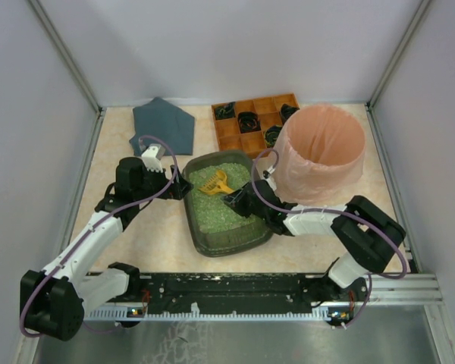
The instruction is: Clean the litter box
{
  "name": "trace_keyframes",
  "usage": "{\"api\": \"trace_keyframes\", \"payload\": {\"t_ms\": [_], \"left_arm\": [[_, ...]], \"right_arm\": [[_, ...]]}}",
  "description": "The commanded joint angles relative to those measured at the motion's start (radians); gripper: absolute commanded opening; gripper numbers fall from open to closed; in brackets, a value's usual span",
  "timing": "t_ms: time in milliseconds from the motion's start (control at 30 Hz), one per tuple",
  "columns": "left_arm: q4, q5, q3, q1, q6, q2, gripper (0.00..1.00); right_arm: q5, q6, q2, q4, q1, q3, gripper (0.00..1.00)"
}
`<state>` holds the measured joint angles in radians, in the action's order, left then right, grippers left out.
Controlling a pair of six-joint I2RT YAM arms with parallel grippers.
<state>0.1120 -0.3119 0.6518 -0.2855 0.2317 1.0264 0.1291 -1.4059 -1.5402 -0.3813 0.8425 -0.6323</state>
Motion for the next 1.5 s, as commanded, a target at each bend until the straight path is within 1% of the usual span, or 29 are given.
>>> {"api": "trace_keyframes", "payload": {"t_ms": [0, 167, 300, 467, 567, 667, 967, 1167, 1267, 1367, 1467], "left_arm": [[-0.020, -0.016, 0.014, 0.005, 0.000, -0.012, 0.95], [-0.022, -0.018, 0.015, 0.005, 0.000, -0.008, 0.95], [-0.022, -0.018, 0.015, 0.006, 0.000, -0.008, 0.95], [-0.021, -0.017, 0.014, 0.005, 0.000, -0.009, 0.95], [-0.020, -0.018, 0.014, 0.005, -0.002, -0.009, 0.95], [-0.021, -0.018, 0.015, 0.005, -0.002, -0.008, 0.95], [-0.022, -0.018, 0.014, 0.005, -0.003, -0.010, 0.94], [-0.022, -0.019, 0.016, 0.005, -0.003, -0.012, 0.94], [-0.023, -0.017, 0.016, 0.005, -0.006, -0.015, 0.94], [-0.031, -0.010, 0.014, 0.005, -0.004, -0.022, 0.95], [-0.093, -0.044, -0.009, 0.005, 0.006, -0.042, 0.96]], "right_arm": [[0.008, 0.001, 0.038, -0.115, -0.030, 0.074, 0.00], [0.010, -0.016, 0.065, -0.219, -0.044, 0.138, 0.00], [0.017, -0.023, 0.087, -0.263, -0.051, 0.169, 0.00], [0.017, -0.012, 0.116, -0.192, -0.057, 0.155, 0.00], [0.013, 0.022, 0.136, -0.112, -0.057, 0.124, 0.00], [-0.005, 0.070, 0.159, -0.071, -0.057, 0.106, 0.00], [-0.076, 0.285, 0.250, 0.084, -0.057, 0.061, 0.00], [-0.104, 0.464, 0.289, 0.263, -0.057, -0.017, 0.00], [-0.120, 0.585, 0.313, 0.340, -0.057, -0.058, 0.00], [-0.101, 0.689, 0.342, 0.436, -0.057, -0.110, 0.00], [-0.067, 0.799, 0.364, 0.553, -0.056, -0.185, 0.00]]}}
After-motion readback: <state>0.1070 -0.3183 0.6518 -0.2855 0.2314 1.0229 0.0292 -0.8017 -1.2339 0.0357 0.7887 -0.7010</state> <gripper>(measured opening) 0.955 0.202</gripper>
